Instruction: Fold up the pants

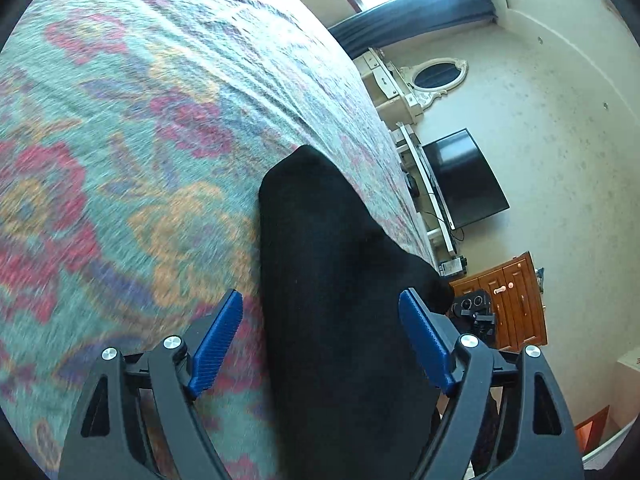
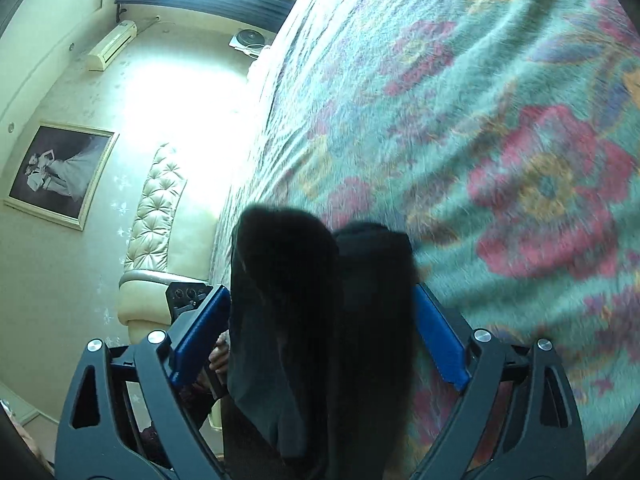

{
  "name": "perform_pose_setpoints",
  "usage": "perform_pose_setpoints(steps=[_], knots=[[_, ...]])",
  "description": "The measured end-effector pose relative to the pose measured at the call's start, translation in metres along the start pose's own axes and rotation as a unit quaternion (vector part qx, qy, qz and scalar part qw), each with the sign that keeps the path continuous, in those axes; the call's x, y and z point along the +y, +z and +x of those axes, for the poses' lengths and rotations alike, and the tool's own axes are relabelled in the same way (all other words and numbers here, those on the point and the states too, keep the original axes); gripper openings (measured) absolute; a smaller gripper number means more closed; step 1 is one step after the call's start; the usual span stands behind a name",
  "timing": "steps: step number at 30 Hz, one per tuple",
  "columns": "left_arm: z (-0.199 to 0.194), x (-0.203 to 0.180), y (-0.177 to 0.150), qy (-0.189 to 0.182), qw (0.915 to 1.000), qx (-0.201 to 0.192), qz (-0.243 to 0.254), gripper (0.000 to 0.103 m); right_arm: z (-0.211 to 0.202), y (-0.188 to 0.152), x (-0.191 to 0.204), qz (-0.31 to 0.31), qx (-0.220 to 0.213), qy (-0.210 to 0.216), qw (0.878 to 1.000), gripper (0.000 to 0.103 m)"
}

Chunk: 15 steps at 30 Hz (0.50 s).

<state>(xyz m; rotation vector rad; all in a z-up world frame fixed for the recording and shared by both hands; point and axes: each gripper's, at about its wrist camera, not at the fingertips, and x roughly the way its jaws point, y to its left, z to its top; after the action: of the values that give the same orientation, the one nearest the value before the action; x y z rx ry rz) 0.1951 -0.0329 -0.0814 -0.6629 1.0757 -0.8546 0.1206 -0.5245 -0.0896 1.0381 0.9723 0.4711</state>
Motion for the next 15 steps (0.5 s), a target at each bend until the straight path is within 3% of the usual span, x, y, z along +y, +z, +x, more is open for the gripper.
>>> perform_pose_setpoints(steps=[8, 9, 10, 11, 12, 13, 15], knots=[[0.038, 0.003, 0.033, -0.016, 0.9994, 0.006, -0.029, 0.079, 0.011, 0.027, -0.009, 0.017, -0.015, 0.030, 0.999, 0.089], [0.039, 0.003, 0.033, -0.014, 0.9995, 0.006, -0.028, 0.079, 0.011, 0.026, -0.008, 0.011, -0.014, 0.021, 1.000, 0.085], [0.040, 0.002, 0.034, -0.009, 0.9997, 0.007, -0.024, 0.078, 0.013, 0.023, -0.006, 0.003, -0.011, 0.006, 1.000, 0.073], [0.042, 0.000, 0.033, 0.010, 0.9998, 0.011, -0.015, 0.069, 0.015, 0.022, -0.006, -0.002, -0.007, -0.008, 1.000, 0.059], [0.045, -0.001, 0.033, 0.037, 0.9991, 0.019, -0.004, 0.053, 0.016, 0.021, -0.010, 0.002, -0.007, -0.015, 1.000, 0.053], [0.046, 0.001, 0.033, 0.054, 0.9982, 0.026, 0.004, 0.049, 0.015, 0.021, -0.014, 0.010, -0.009, -0.012, 1.000, 0.047], [0.044, 0.003, 0.031, 0.054, 0.9983, 0.023, 0.005, 0.045, 0.016, 0.020, -0.017, 0.012, -0.013, -0.007, 1.000, 0.042]])
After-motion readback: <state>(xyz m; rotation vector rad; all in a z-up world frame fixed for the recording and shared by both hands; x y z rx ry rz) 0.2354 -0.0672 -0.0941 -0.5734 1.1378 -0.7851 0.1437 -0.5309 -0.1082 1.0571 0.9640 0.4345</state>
